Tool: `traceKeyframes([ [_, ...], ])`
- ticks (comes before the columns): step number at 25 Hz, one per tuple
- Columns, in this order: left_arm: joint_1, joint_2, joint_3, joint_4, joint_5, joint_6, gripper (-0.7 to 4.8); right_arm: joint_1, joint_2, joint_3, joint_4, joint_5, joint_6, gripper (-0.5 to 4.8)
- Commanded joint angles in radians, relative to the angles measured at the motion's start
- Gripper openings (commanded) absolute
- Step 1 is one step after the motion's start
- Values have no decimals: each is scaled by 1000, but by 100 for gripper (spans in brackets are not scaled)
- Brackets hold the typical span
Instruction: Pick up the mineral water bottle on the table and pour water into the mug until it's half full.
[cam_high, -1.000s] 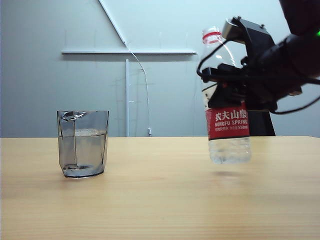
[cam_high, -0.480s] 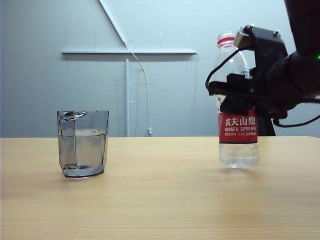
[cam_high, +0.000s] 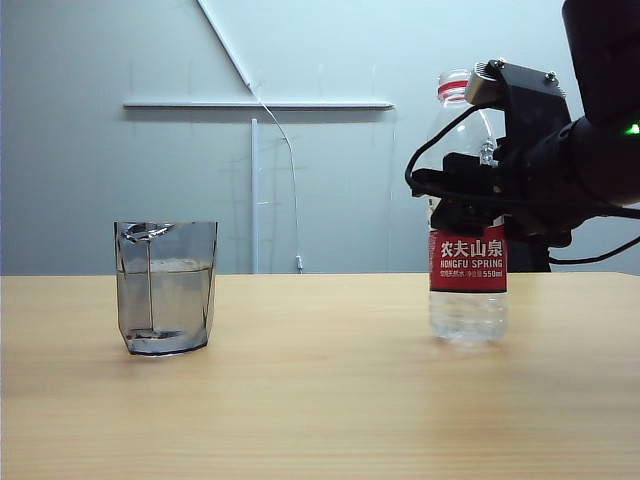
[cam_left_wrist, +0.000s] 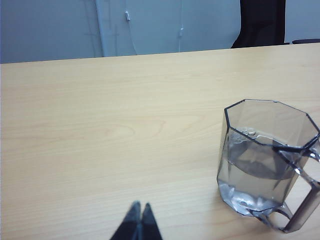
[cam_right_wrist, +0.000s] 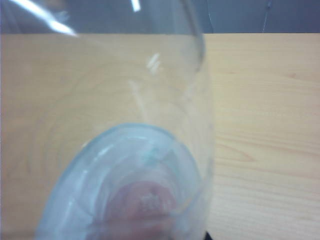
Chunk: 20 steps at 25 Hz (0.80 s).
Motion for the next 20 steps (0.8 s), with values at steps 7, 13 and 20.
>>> traceKeyframes([
  [7, -2, 2, 2, 13, 3, -3, -2, 2, -8, 1, -9, 2, 4, 374],
  [13, -2, 2, 2, 13, 3, -3, -2, 3, -39, -38, -11, 1, 4, 469],
  [20, -2, 2, 2, 13, 3, -3, -2, 4, -178, -159, -11, -40, 63, 479],
])
